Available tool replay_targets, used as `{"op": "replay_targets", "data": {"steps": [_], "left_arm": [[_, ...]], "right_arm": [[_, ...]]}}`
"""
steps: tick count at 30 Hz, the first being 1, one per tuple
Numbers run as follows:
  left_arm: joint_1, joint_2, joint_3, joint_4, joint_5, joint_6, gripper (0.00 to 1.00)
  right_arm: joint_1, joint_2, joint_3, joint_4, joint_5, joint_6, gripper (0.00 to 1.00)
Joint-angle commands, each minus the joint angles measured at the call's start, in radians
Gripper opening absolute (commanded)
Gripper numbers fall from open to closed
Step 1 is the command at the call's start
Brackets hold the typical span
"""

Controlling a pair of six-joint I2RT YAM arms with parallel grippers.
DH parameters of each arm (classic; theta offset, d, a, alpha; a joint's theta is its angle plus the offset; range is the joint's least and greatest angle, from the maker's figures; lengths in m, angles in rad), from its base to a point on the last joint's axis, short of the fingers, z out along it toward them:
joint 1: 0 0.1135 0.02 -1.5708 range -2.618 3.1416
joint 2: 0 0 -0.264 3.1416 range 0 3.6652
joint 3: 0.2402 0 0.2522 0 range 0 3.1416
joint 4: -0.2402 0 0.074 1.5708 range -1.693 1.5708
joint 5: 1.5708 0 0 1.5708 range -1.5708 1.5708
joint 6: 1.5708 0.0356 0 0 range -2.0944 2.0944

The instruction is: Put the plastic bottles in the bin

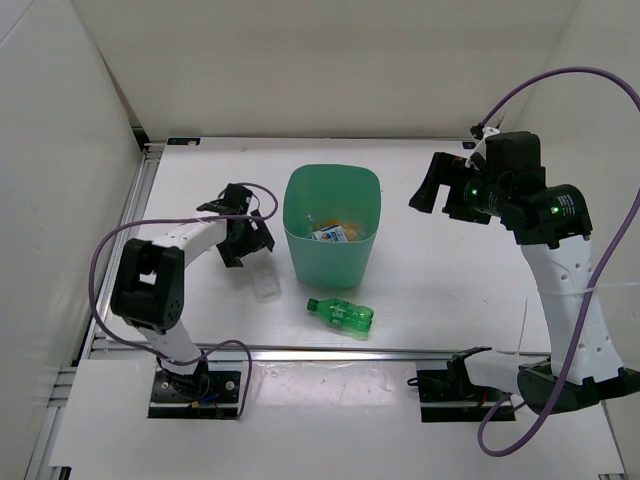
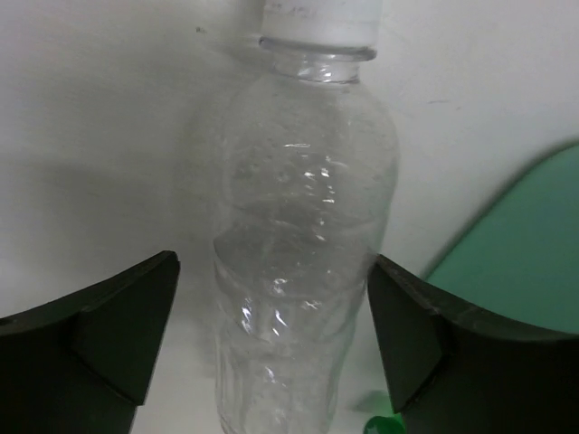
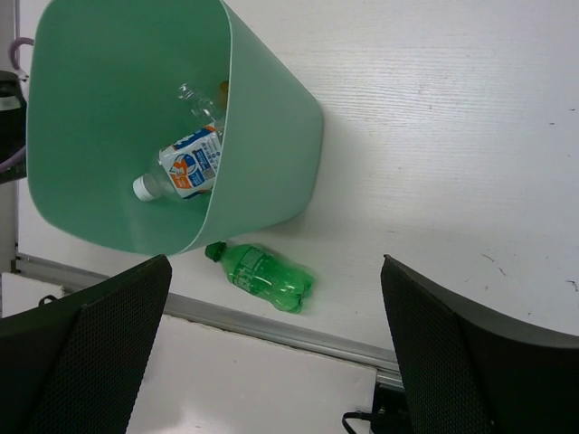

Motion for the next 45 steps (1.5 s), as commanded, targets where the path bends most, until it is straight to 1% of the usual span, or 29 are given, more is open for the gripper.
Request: {"op": "replay_targets", "data": {"steps": [1, 4, 5, 6, 7, 8, 11, 12, 14, 15, 17, 18, 19, 22, 24, 26, 27, 29, 30, 31, 34, 35, 36, 37, 39, 41, 43, 44, 45], "left_arm": [[-0.006, 0.013, 0.030, 0.008, 0.042, 0.016, 0.92], [0.007, 0.024, 0.030, 0.008, 0.070, 0.025, 0.73], [0.019, 0.005, 0.030, 0.008, 0.070, 0.025, 0.65], [0.019, -0.011, 0.041, 0.008, 0.070, -0.007, 0.50], [0.033, -0.059, 0.051, -0.018, 0.033, -0.029, 0.46], [0.042, -0.085, 0.067, -0.032, 0.021, -0.050, 0.46], [0.068, -0.191, 0.192, -0.094, -0.037, -0.112, 0.46], [0.068, -0.215, 0.275, -0.095, -0.051, -0.122, 0.46], [0.068, -0.277, 0.358, -0.095, -0.076, -0.156, 0.47], [0.068, -0.288, 0.449, -0.095, -0.088, -0.167, 0.47], [0.054, -0.279, 0.553, -0.095, -0.088, -0.167, 0.47], [0.042, -0.268, 0.653, -0.095, -0.088, -0.156, 0.47], [0.033, -0.254, 0.698, -0.095, -0.088, -0.156, 0.47], [-0.001, -0.150, 0.861, -0.086, -0.006, -0.132, 0.47], [-0.044, -0.102, 0.950, -0.076, 0.062, -0.122, 0.48], [-0.082, -0.038, 0.992, -0.076, 0.120, -0.110, 0.49], [-0.129, -0.023, 1.004, -0.076, 0.120, -0.093, 0.51], [-0.180, -0.004, 1.004, -0.076, 0.105, -0.057, 0.53], [-0.226, -0.004, 0.974, -0.076, 0.091, -0.046, 0.55], [-0.249, -0.004, 0.952, -0.076, 0.073, -0.035, 0.55], [-0.315, -0.004, 0.892, -0.076, 0.030, -0.012, 0.66], [-0.326, -0.004, 0.892, -0.076, 0.030, 0.012, 0.78], [-0.353, -0.004, 0.892, -0.076, 0.013, 0.028, 1.00], [-0.367, -0.004, 0.907, -0.076, 0.001, 0.067, 1.00], [-0.400, -0.015, 0.933, -0.076, -0.051, 0.103, 1.00], [-0.409, -0.044, 0.955, -0.076, -0.097, 0.131, 1.00], [-0.409, -0.099, 0.966, -0.076, -0.181, 0.151, 1.00], [-0.409, -0.125, 0.937, -0.076, -0.220, 0.163, 1.00], [-0.409, -0.186, 0.914, -0.076, -0.313, 0.172, 1.00]], "right_arm": [[-0.006, -0.003, 0.016, 0.035, -0.008, -0.024, 1.00], [-0.006, -0.003, 0.016, 0.035, -0.008, -0.024, 1.00], [-0.006, -0.003, 0.016, 0.035, -0.008, -0.024, 1.00], [-0.006, -0.003, 0.016, 0.035, -0.008, -0.024, 1.00], [-0.006, -0.003, 0.016, 0.035, -0.008, -0.024, 1.00], [-0.006, -0.003, 0.016, 0.035, -0.008, -0.024, 1.00], [-0.006, -0.003, 0.006, 0.035, -0.008, -0.024, 1.00], [-0.006, -0.003, 0.006, 0.035, -0.008, -0.024, 1.00], [-0.006, -0.003, -0.012, 0.035, -0.008, -0.024, 1.00], [-0.006, -0.003, -0.012, 0.035, -0.008, -0.024, 1.00], [-0.006, -0.003, -0.032, 0.044, -0.017, -0.024, 1.00], [-0.006, -0.003, -0.032, 0.044, -0.017, -0.024, 1.00], [-0.006, -0.003, -0.041, 0.053, -0.017, -0.024, 1.00], [-0.006, 0.007, -0.054, 0.063, -0.017, -0.015, 1.00], [-0.006, 0.007, -0.064, 0.063, -0.017, -0.015, 1.00], [-0.006, 0.007, -0.084, 0.072, -0.017, -0.015, 1.00], [-0.006, 0.007, -0.084, 0.072, -0.017, -0.015, 1.00], [-0.006, -0.003, -0.096, 0.083, -0.008, -0.004, 1.00], [-0.006, -0.012, -0.096, 0.083, -0.008, -0.004, 1.00], [-0.006, -0.012, -0.110, 0.093, -0.008, 0.005, 1.00], [-0.006, -0.033, -0.135, 0.093, -0.008, 0.015, 1.00], [-0.006, -0.044, -0.135, 0.093, -0.008, 0.015, 1.00], [-0.006, -0.044, -0.159, 0.093, -0.008, 0.024, 1.00], [-0.006, -0.067, -0.168, 0.093, -0.008, 0.024, 1.00], [-0.006, -0.081, -0.188, 0.093, 0.001, 0.024, 1.00], [-0.006, -0.093, -0.211, 0.093, 0.001, 0.024, 1.00], [-0.006, -0.118, -0.224, 0.093, 0.001, 0.010, 1.00], [-0.006, -0.118, -0.224, 0.093, -0.010, 0.001, 1.00], [-0.006, -0.133, -0.233, 0.103, -0.019, -0.013, 1.00]]}}
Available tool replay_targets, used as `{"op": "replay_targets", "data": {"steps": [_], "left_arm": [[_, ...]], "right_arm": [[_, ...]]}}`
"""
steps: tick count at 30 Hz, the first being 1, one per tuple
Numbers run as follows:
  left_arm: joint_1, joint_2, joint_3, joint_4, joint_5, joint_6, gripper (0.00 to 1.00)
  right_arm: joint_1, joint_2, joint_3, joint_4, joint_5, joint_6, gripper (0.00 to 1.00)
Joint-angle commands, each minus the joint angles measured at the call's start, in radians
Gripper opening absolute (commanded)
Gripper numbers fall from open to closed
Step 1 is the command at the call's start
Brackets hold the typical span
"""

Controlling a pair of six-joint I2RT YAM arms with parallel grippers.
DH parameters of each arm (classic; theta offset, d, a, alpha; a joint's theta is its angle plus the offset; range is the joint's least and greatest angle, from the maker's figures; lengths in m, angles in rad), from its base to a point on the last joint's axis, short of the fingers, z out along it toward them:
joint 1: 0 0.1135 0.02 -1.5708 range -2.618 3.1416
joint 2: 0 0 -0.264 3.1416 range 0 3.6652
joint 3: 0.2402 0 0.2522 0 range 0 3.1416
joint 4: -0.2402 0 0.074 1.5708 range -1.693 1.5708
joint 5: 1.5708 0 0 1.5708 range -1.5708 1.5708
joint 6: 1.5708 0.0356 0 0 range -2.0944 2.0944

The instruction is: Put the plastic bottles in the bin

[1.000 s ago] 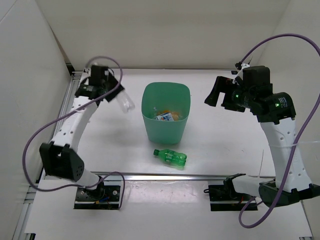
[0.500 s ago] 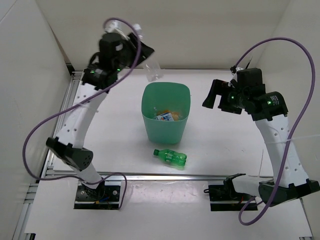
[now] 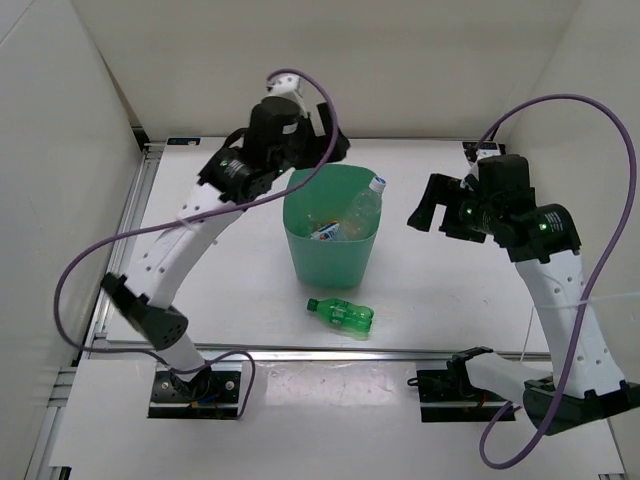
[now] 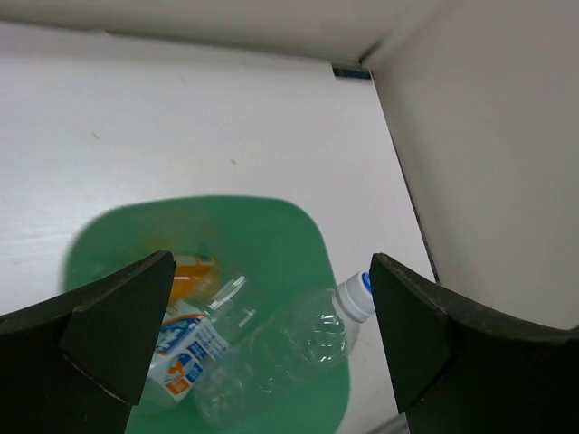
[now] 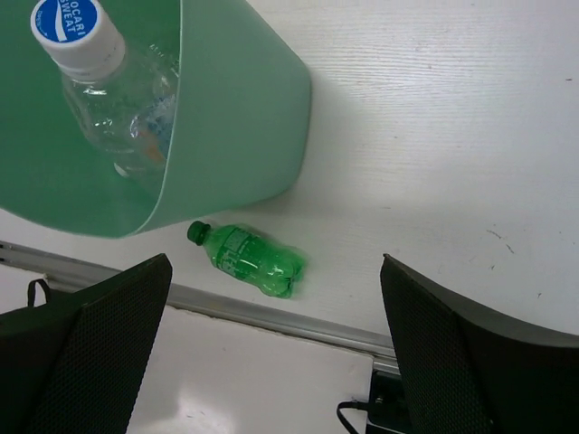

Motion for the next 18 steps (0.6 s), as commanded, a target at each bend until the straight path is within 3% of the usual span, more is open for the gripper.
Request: {"op": "replay_targets", "data": {"steps": [1, 4, 5, 9, 11, 15, 18], "left_arm": [[0.005, -0.219, -0.023, 0.026, -0.274, 0.069, 1.00], [0.016, -0.385, -0.259, 0.026, -0.511, 0.009, 1.00], [0.025, -0.425, -0.393, 0.026, -0.543, -0.002, 1.00], [0.075, -0.597, -0.648, 0.017, -0.585, -0.031, 1.00], [0.086, -0.669, -0.718, 0.005, -0.599, -0.069, 1.00], [0.106, -0.712, -0.792, -0.048, -0.599, -0.091, 1.00], [0.141, -0.680, -0.781, -0.104, -0.577, -0.091, 1.00]], "right_arm": [[0.018, -0.054, -0.014, 0.037, -0.030, -0.055, 0.99], [0.117, -0.065, -0.025, 0.037, -0.031, -0.132, 0.93], [0.149, -0.075, -0.035, 0.019, -0.018, -0.146, 0.92], [0.331, -0.137, -0.159, 0.032, 0.102, -0.155, 0.90], [0.463, -0.180, -0.253, 0.071, 0.134, -0.177, 1.00], [0.768, -0.182, -0.359, 0.105, 0.367, -0.177, 1.00], [0.905, -0.117, -0.407, 0.105, 0.495, -0.177, 1.00]]}}
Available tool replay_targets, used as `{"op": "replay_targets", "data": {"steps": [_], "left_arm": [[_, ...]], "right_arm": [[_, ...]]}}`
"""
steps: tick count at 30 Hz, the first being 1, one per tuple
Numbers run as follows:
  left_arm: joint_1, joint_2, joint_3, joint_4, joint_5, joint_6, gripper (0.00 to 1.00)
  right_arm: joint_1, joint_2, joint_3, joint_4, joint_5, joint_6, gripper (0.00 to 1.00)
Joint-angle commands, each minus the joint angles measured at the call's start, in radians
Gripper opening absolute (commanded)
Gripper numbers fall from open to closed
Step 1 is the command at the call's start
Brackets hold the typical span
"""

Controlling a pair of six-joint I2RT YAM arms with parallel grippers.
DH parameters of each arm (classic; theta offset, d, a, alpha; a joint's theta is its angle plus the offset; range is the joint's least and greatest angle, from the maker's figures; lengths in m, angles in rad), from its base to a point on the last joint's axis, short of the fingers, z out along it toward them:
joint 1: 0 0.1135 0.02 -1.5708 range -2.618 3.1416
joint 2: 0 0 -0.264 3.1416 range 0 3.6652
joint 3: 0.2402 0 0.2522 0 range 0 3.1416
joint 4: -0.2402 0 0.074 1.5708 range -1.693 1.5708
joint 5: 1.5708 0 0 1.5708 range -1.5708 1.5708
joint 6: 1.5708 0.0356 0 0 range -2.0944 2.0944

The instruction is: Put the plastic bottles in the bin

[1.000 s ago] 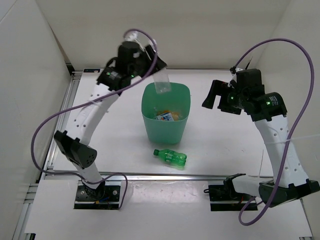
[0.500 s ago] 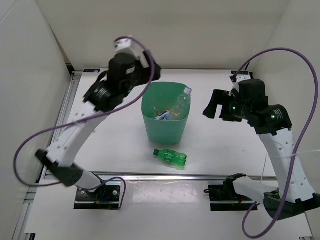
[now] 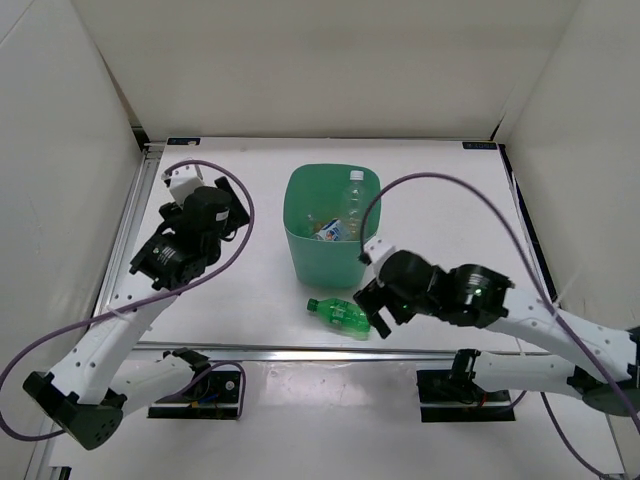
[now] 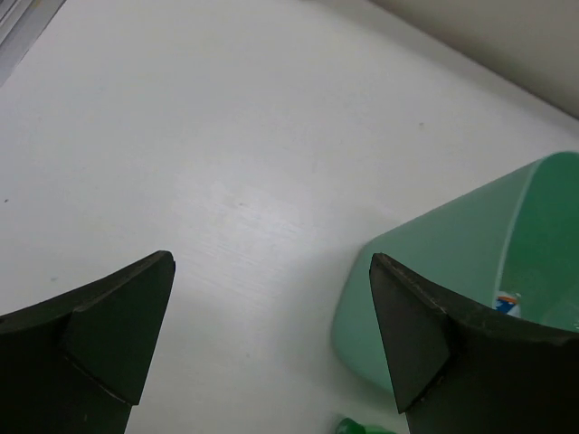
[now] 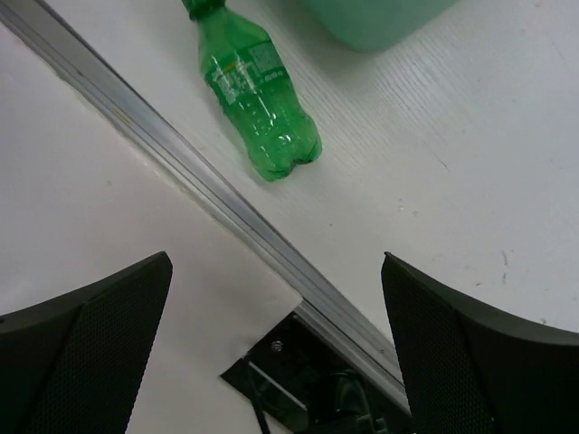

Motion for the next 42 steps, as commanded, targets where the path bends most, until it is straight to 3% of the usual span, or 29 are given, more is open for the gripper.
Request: {"op": "replay_targets", "data": {"steps": [1, 7, 11, 16, 21, 33, 35, 36, 39, 42], "left_arm": [[0.034, 0.018, 0.032, -0.082, -0.014, -0.017, 1.00], [0.126, 0.047, 0.056, -0.119, 0.022, 0.024, 1.00], [0.160, 0.047, 0.043, -0.119, 0.042, 0.033, 1.00], [0.190, 0.029, 0.020, -0.119, 0.065, 0.053, 1.00], [0.209, 0.029, 0.010, -0.128, 0.075, 0.063, 1.00], [0.229, 0.020, -0.008, -0.167, 0.107, 0.081, 1.00], [0.229, 0.020, -0.008, -0.176, 0.107, 0.081, 1.00], [0.229, 0.020, -0.008, -0.176, 0.107, 0.092, 1.00], [0.229, 0.001, -0.008, -0.176, 0.107, 0.102, 1.00], [0.229, -0.011, -0.031, -0.176, 0.098, 0.112, 1.00]], "right_arm": [[0.121, 0.060, -0.071, 0.055, 0.229, -0.026, 1.00], [0.192, 0.199, -0.171, 0.145, 0.455, -0.004, 1.00], [0.192, 0.199, -0.237, 0.349, 0.357, -0.115, 1.00], [0.183, 0.304, -0.237, 0.397, 0.320, -0.124, 1.00], [0.183, 0.318, -0.276, 0.514, 0.184, -0.135, 1.00], [0.117, 0.485, -0.323, 0.623, 0.113, -0.126, 1.00], [0.094, 0.514, -0.323, 0.632, 0.072, -0.116, 0.92], [0.083, 0.524, -0.308, 0.632, 0.040, -0.116, 0.82], [0.056, 0.573, -0.259, 0.556, -0.080, -0.091, 0.65], [0.056, 0.596, -0.198, 0.473, -0.135, -0.080, 0.54]]}}
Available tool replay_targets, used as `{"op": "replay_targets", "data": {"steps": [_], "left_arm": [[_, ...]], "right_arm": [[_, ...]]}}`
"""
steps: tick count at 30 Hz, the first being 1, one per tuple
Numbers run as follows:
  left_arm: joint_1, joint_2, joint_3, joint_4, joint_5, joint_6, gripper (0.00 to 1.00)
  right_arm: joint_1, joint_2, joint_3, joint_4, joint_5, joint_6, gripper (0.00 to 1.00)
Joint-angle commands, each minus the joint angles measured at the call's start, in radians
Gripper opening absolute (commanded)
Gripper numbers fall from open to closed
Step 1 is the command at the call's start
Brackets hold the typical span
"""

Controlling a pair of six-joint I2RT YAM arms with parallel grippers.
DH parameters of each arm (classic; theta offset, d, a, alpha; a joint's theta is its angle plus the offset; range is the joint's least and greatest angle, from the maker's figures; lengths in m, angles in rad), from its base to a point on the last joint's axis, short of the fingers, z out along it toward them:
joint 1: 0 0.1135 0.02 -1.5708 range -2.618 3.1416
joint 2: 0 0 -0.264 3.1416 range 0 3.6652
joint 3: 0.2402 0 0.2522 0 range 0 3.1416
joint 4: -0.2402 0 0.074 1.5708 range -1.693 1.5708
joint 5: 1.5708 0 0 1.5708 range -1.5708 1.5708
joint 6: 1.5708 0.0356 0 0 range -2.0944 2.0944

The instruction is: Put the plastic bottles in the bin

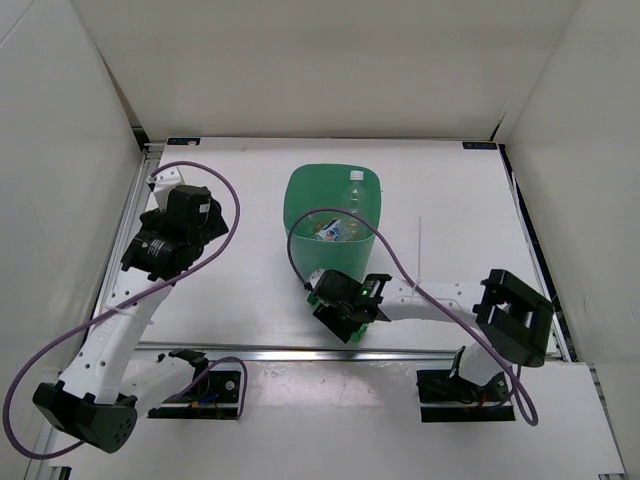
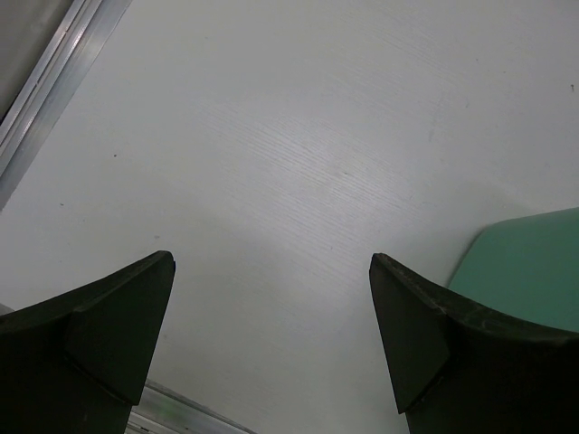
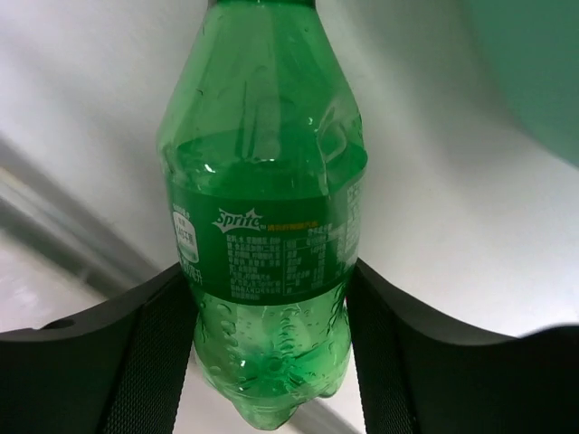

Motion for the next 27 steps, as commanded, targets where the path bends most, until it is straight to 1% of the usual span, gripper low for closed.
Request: {"op": "replay_targets", "data": {"steps": [1, 3, 4, 5, 6, 8, 9, 10, 13, 14, 16, 17, 20, 23, 24, 26, 27], "left_arm": [[0.007, -0.038, -0.032, -0.011, -0.007, 0.020, 1.00], [0.007, -0.047, -0.041, -0.011, -0.007, 0.020, 1.00], [0.016, -0.058, -0.041, -0.011, -0.007, 0.010, 1.00], [0.016, -0.058, -0.052, -0.011, -0.007, 0.009, 1.00], [0.016, -0.068, -0.067, -0.001, -0.007, 0.000, 1.00], [0.027, -0.068, -0.087, 0.009, -0.007, 0.000, 1.00], [0.027, -0.068, -0.088, 0.009, -0.007, -0.009, 1.00], [0.036, -0.068, -0.088, 0.020, -0.007, -0.009, 1.00], [0.045, -0.059, -0.088, 0.029, 0.002, -0.018, 1.00], [0.045, -0.050, -0.088, 0.040, 0.012, -0.018, 1.00], [0.045, -0.038, -0.088, 0.040, 0.012, -0.018, 1.00], [0.045, -0.038, -0.088, 0.049, 0.012, -0.018, 1.00], [0.054, -0.018, -0.078, 0.049, 0.021, -0.018, 1.00], [0.054, -0.009, -0.058, 0.049, 0.030, -0.018, 1.00], [0.054, 0.002, -0.058, 0.049, 0.030, -0.009, 1.00], [0.054, 0.002, -0.049, 0.049, 0.030, -0.009, 1.00], [0.054, 0.002, -0.049, 0.049, 0.030, -0.009, 1.00]], "right_arm": [[0.004, 0.016, 0.083, -0.100, -0.113, 0.032, 0.51], [0.004, -0.026, 0.143, -0.169, -0.123, 0.033, 0.46], [0.004, -0.077, 0.167, -0.193, -0.133, 0.033, 0.31], [0.004, -0.105, 0.196, -0.244, -0.155, 0.033, 0.31], [0.004, -0.147, 0.282, -0.275, -0.167, 0.033, 0.31], [0.004, -0.159, 0.403, -0.345, -0.176, 0.054, 0.28], [0.004, -0.159, 0.477, -0.423, -0.176, 0.063, 0.28], [0.017, -0.159, 0.625, -0.444, -0.156, 0.063, 0.27], [0.017, -0.132, 0.866, -0.517, -0.066, 0.051, 0.27], [0.002, -0.103, 1.007, -0.517, 0.045, 0.033, 0.30], [-0.044, -0.066, 1.110, -0.517, 0.097, 0.013, 0.32], [-0.102, -0.029, 1.172, -0.517, 0.097, 0.004, 0.33], [-0.190, 0.025, 1.184, -0.476, 0.056, -0.042, 0.33], [-0.252, 0.048, 1.128, -0.430, -0.033, -0.052, 0.38], [-0.267, 0.048, 1.102, -0.421, -0.085, -0.052, 0.40], [-0.319, 0.048, 1.045, -0.408, -0.148, -0.020, 0.51], [-0.331, 0.048, 1.033, -0.396, -0.171, -0.010, 0.64]]}}
